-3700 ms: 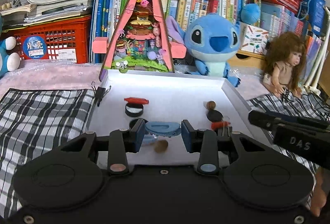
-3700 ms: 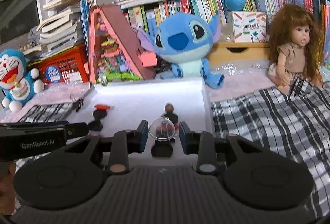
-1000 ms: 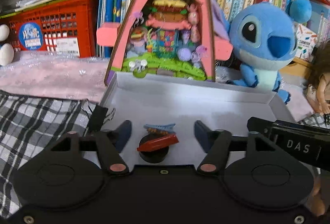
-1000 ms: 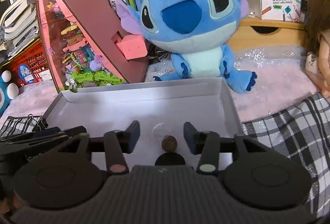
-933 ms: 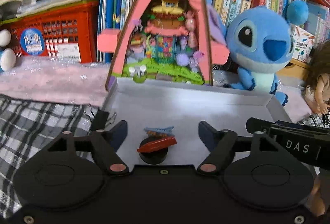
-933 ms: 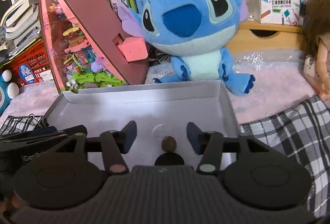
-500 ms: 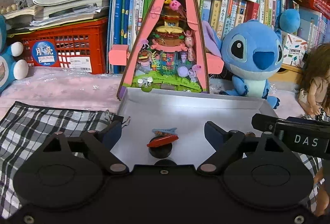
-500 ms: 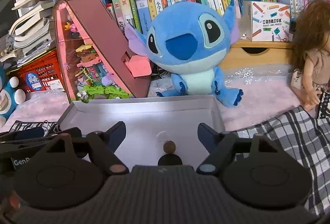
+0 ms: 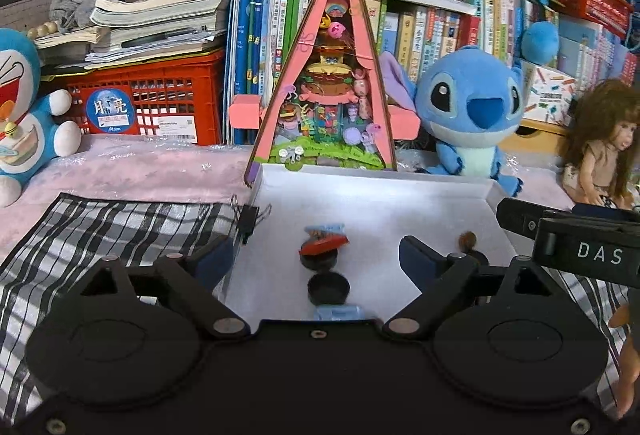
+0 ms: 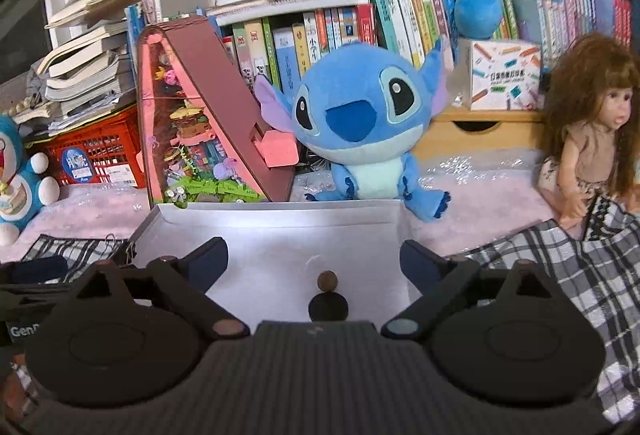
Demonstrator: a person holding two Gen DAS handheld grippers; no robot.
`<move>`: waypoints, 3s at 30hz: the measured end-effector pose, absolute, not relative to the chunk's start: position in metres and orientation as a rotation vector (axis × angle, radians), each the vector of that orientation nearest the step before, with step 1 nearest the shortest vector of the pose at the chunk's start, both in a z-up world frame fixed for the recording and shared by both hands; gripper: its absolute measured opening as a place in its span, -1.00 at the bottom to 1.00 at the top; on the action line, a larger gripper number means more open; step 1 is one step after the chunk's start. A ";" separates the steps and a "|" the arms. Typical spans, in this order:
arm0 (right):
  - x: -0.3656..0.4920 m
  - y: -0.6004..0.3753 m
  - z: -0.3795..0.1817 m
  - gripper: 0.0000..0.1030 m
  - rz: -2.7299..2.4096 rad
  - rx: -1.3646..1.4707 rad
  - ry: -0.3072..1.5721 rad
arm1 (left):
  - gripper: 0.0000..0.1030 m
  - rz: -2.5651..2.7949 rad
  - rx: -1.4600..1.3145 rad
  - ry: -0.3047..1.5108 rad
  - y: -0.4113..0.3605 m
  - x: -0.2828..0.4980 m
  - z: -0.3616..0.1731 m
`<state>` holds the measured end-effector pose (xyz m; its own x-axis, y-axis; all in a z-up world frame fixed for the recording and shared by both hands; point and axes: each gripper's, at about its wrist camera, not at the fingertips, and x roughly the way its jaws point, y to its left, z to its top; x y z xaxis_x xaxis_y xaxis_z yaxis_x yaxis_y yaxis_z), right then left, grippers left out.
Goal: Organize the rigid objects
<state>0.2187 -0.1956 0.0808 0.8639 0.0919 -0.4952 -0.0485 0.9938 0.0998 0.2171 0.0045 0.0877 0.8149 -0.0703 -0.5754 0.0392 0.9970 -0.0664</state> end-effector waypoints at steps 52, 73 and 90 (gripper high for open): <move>0.123 -0.185 -0.009 1.00 0.072 0.001 0.656 | 1.00 -0.013 0.014 0.688 0.010 0.132 -0.001; 0.123 -0.185 -0.009 1.00 0.072 0.002 0.656 | 1.00 -0.013 0.013 0.688 0.010 0.132 -0.001; 0.123 -0.185 -0.008 1.00 0.073 0.003 0.656 | 1.00 -0.013 0.013 0.689 0.010 0.132 -0.001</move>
